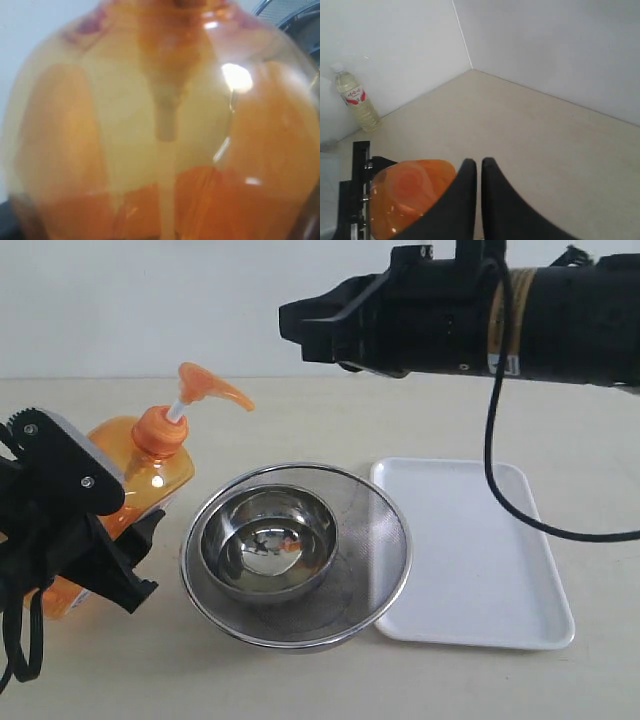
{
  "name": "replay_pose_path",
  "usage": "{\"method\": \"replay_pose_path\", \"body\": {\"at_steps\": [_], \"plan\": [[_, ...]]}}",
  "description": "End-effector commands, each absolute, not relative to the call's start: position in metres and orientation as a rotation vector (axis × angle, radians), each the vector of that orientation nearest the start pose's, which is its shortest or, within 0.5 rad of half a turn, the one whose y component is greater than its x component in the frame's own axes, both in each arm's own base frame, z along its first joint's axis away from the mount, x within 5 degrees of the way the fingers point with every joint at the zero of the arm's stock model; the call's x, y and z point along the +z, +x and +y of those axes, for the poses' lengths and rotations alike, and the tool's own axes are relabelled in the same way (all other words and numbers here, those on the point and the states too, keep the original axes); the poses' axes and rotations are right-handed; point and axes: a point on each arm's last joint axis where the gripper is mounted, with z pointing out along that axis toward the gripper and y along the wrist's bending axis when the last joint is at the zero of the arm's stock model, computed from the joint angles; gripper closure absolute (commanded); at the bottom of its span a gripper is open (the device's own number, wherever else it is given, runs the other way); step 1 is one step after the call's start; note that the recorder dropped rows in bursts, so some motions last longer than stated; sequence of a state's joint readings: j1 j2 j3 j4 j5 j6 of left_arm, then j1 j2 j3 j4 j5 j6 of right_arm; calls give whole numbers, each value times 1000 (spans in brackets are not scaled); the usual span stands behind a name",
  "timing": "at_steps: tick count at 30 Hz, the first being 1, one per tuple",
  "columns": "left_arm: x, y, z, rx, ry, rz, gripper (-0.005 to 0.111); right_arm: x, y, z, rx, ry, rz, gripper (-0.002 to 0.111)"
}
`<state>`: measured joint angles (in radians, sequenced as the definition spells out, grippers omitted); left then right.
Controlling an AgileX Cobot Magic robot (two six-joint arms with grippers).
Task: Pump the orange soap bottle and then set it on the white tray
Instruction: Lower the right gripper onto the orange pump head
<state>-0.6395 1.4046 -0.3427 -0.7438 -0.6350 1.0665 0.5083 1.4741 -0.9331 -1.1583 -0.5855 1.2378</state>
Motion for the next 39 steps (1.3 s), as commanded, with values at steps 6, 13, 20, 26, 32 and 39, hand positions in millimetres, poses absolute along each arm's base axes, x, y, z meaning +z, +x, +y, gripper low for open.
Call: {"method": "replay_pose_path", "body": {"at_steps": [6, 13, 20, 26, 32, 39], "plan": [[185, 206, -106, 322, 775, 1766, 102, 281, 291, 223, 952, -852, 1687, 108], [186, 206, -106, 329, 771, 1755, 102, 270, 282, 229, 1066, -979, 1720, 108], [187, 207, -106, 334, 766, 1748, 102, 267, 278, 229, 1086, -1023, 1753, 108], [186, 207, -106, 334, 770, 1752, 102, 290, 282, 220, 953, -894, 1743, 108], [173, 211, -108, 369, 800, 1776, 102, 317, 268, 217, 1034, -896, 1634, 108], [165, 216, -108, 411, 781, 1759, 102, 308, 263, 230, 1072, -933, 1642, 108]]}}
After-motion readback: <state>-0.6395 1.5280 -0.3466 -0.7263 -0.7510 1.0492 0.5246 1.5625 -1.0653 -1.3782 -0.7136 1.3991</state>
